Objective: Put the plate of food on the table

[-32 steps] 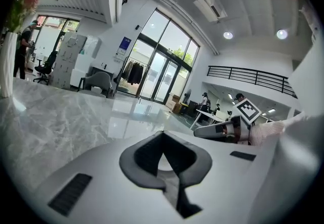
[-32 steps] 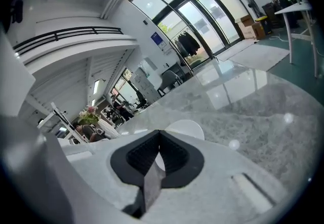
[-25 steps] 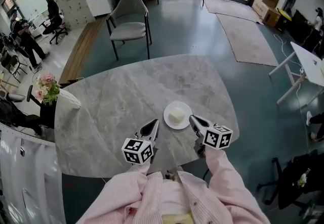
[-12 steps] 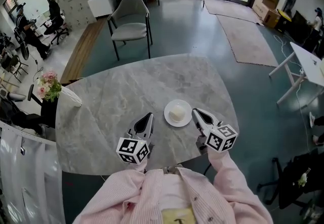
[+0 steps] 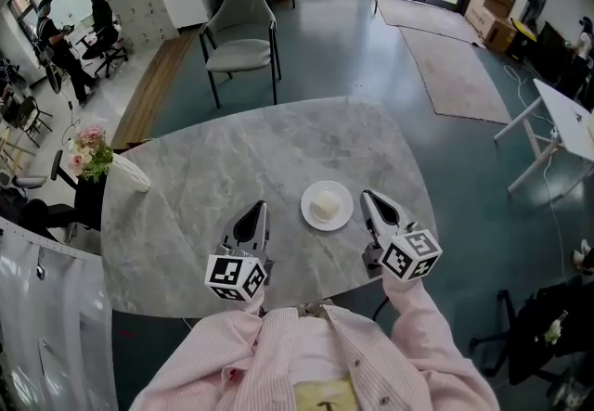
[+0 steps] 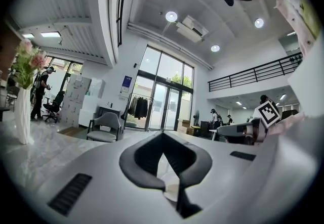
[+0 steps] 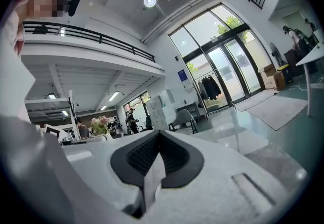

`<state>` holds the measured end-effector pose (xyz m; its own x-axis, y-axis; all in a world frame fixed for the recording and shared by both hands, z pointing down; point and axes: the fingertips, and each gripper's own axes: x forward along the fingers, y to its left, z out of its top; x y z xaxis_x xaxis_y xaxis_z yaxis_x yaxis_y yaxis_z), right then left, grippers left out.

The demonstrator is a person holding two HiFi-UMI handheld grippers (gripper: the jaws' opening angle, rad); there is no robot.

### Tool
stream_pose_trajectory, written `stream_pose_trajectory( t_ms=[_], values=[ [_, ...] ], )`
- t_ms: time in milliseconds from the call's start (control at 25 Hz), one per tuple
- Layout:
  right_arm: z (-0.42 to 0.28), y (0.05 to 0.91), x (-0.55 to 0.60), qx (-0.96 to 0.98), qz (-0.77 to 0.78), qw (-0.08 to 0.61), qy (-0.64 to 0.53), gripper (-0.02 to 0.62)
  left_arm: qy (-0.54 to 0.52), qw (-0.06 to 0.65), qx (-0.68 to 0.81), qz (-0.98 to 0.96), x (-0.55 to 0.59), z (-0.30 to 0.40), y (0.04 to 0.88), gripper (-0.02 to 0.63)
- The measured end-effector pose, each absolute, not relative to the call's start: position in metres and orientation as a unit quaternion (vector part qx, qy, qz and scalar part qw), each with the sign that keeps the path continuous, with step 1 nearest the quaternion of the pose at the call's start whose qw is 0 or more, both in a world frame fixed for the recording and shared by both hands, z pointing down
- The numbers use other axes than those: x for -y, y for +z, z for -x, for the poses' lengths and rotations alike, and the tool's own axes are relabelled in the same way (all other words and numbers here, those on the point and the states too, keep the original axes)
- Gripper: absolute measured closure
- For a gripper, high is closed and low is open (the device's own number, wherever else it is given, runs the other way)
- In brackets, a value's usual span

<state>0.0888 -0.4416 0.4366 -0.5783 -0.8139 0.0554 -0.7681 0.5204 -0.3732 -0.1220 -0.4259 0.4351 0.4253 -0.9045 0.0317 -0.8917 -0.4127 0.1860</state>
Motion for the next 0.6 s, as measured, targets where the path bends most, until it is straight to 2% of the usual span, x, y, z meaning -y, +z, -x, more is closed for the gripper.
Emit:
stream_pose_trajectory(
  t_ms=[600],
  values=[
    [-0.0988, 0.4383, 0.4431, -0.861, 0.475, 0.058, -0.172, 0.591, -0.026, 0.086, 0.544, -0.834, 0.4268, 0.1279, 0.4359, 0.611]
  ],
)
